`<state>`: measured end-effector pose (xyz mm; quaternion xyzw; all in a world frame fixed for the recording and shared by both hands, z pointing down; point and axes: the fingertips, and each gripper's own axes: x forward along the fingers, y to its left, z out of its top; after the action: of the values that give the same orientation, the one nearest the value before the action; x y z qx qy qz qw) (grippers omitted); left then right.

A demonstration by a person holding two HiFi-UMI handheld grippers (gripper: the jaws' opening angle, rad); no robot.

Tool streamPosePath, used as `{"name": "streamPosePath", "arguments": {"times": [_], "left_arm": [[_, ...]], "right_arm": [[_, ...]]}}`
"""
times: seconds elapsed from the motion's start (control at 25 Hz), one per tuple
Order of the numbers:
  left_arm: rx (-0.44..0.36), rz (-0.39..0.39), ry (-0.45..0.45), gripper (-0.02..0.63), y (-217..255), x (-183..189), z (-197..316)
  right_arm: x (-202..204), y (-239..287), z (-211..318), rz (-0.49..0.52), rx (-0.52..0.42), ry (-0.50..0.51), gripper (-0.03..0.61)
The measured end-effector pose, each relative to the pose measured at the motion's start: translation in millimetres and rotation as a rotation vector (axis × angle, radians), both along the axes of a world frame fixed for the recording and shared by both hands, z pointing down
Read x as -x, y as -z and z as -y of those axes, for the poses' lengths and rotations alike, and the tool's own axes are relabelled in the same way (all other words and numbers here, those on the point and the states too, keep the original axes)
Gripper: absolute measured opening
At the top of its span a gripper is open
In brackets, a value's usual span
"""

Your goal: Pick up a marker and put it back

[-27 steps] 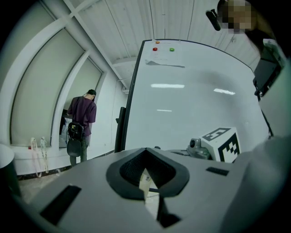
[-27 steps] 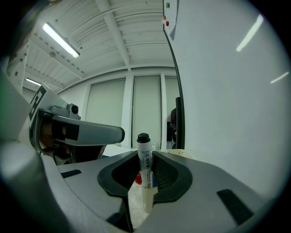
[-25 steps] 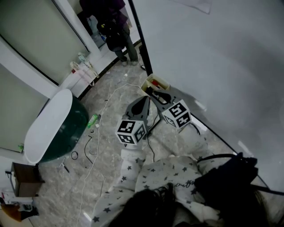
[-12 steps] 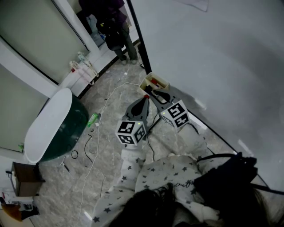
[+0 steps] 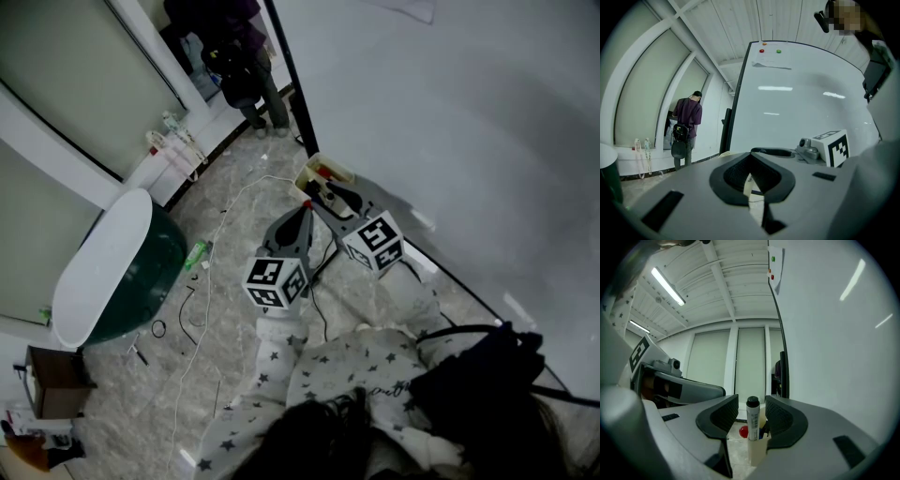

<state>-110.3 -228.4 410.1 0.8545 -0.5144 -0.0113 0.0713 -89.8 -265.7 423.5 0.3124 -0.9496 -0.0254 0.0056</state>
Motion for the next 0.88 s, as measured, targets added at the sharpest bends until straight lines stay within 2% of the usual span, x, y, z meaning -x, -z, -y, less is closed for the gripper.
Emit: {"name": "streamPosePath", "arguments": {"times": [0.24, 0.4, 0.44, 0.56, 0.88], "left_arm": [[-0.045, 0.019, -0.007, 0.002, 17.9, 0.0, -4.4], [-0.082, 0.023, -0.023, 0.002, 33.5, -3.1, -7.6], [-0.090, 0.023, -0.030, 0.002, 36.8, -5.6, -8.1], [-0.109, 0.024, -0.059, 0.002, 49.3, -15.9, -12.5], [-0.123, 0.022, -0.125, 0.002, 68.9, -33.3, -36.0]], "right_arm": [[-16.0, 26.5, -8.1, 0.012, -0.066, -0.029, 0.167], [-26.3, 46.9, -20.8, 0.042, -0.054, -0.003, 0.161], [-29.0, 51.9, -23.6, 0.046, -0.060, 0.001, 0.091], [-35.7, 68.0, -33.9, 0.052, -0.083, 0.012, 0.007], [-44.5, 96.9, -66.6, 0.097, -0.059, 0.067, 0.006]]}}
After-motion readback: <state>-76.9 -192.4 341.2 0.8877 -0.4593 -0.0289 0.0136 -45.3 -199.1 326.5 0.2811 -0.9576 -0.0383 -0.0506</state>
